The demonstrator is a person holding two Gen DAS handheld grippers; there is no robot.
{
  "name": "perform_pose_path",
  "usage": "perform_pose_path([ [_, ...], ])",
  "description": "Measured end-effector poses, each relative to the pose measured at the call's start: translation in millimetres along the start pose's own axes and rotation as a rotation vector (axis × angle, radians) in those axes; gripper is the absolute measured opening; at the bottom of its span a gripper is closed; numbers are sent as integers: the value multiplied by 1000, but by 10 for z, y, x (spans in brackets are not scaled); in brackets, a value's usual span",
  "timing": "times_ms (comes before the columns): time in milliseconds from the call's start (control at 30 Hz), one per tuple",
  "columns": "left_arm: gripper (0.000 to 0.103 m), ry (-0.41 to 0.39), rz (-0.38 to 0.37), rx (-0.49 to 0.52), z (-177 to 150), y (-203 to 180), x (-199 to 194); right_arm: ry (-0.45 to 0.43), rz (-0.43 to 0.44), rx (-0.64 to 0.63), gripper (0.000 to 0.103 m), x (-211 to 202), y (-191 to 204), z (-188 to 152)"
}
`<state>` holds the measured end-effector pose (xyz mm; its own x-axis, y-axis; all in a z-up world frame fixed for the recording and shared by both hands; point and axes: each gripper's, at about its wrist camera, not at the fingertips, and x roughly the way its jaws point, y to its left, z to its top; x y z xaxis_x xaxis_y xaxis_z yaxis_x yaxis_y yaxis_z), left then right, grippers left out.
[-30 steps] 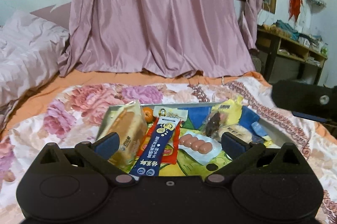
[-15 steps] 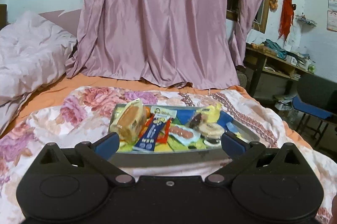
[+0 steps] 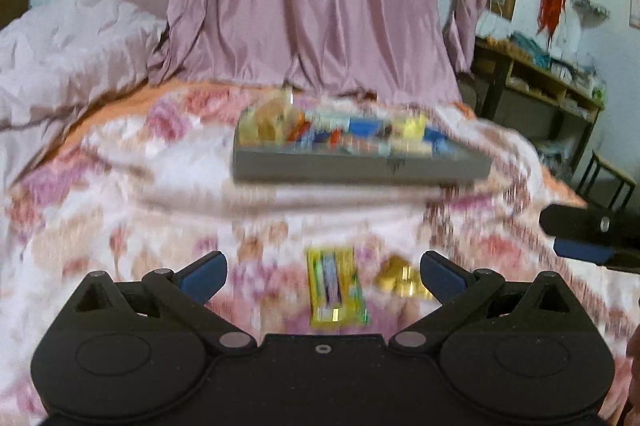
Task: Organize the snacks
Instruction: 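Move both grippers back from the tray toward the remaining snacks, then grasp the yellow SUSHIZICAI biscuit pack with the left gripper while the right gripper grasps the gold packet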
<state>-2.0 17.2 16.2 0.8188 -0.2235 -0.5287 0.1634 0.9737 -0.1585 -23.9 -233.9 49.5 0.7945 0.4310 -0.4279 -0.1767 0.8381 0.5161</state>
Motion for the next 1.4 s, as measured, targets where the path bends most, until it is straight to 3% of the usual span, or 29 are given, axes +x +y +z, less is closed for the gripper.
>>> perform_pose_path([
  [233,102,115,-5,26,-486,-37,159,59,13,149,103,39,-354,-203],
  [433,102,131,-23,43,-311,-82,567,49,8,115,103,71,-360,-201],
  [567,102,197,-47,41,-156,-80,1047,54,10,118,103,117,-373,-189],
  [733,97,259,-71,-22,-131,-5,1531,64,17,144,103,173,-483,-208],
  [900,97,243,-102,-79,-93,24,1724,81,8,174,103,262,-583,-235],
  [1033,94,267,-63,9,-56,-87,1863,85,7,185,103,304,-615,-260],
  [1167,70,251,1,102,-85,-139,1859,86,9,190,103,308,-627,-275],
  [1233,61,240,-7,121,-98,-118,1834,89,7,193,103,308,-627,-279],
  [1267,50,237,-13,127,-95,-103,1817,89,7,190,103,306,-619,-278],
  [1400,50,236,-59,109,-101,-4,1692,86,3,113,103,305,-543,-232],
])
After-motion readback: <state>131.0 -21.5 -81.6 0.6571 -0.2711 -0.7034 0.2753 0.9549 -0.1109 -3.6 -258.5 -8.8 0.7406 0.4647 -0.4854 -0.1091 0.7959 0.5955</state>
